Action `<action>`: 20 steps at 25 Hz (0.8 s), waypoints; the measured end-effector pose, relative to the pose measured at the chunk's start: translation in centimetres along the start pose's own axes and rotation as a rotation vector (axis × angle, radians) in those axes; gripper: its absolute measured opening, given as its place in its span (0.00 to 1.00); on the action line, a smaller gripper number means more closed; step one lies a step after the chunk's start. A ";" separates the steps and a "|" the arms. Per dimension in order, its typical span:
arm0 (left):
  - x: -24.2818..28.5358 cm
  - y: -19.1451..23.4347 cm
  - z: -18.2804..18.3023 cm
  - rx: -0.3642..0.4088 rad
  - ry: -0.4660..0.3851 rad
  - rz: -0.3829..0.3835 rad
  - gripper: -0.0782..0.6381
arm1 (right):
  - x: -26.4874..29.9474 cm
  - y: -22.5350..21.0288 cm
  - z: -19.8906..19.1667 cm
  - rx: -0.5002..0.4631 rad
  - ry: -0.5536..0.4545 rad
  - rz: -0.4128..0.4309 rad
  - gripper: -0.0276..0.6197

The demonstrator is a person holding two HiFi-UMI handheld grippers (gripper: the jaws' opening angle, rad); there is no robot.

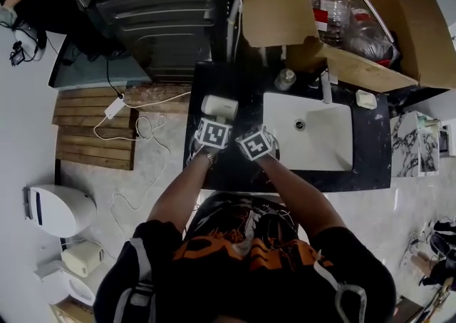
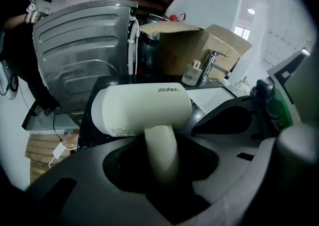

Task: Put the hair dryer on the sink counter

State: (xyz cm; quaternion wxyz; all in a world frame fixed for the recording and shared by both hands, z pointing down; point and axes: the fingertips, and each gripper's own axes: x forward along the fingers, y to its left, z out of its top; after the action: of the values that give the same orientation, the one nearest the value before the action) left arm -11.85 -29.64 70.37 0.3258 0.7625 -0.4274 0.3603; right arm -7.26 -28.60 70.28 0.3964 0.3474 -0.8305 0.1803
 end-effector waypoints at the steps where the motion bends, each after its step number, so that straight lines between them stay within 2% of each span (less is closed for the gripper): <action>1: 0.1 0.1 -0.2 0.008 0.018 0.008 0.37 | 0.0 0.3 -0.1 0.004 0.006 0.005 0.06; 3: 0.3 0.1 -0.5 0.034 0.048 0.016 0.38 | 0.0 0.6 -0.1 0.003 0.006 0.008 0.06; 5: 0.4 -0.1 -0.6 0.059 0.064 0.003 0.45 | 0.0 0.5 0.1 -0.005 -0.003 0.001 0.06; 8: 0.4 -0.9 -0.9 0.063 0.081 -0.021 0.51 | -0.4 0.3 -0.9 0.005 0.034 -0.012 0.06; 9: 0.4 -1.1 -0.9 0.067 0.073 -0.021 0.55 | -0.5 0.1 -1.3 0.008 0.043 -0.021 0.06; 12: 0.5 -1.2 -1.1 0.078 0.050 -0.002 0.73 | -1.0 -0.1 -2.5 0.043 0.051 -0.019 0.06; 13: 0.5 -1.3 -1.1 0.080 0.040 -0.006 0.76 | -1.2 -0.1 -2.7 0.056 0.050 -0.015 0.06; 17: -0.5 -0.8 -1.5 0.079 0.026 0.025 0.76 | -1.9 -0.1 -3.2 0.077 0.034 -0.012 0.06; 20: -1.0 -1.8 -1.2 0.083 -0.032 -0.006 0.76 | -2.3 0.0 -3.7 0.073 0.027 -0.015 0.06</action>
State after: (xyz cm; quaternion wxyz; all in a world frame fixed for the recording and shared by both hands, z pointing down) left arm -10.94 -27.55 69.84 0.2880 0.7823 -0.4149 0.3645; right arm -4.29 -25.48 70.81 0.3958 0.3653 -0.8155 0.2121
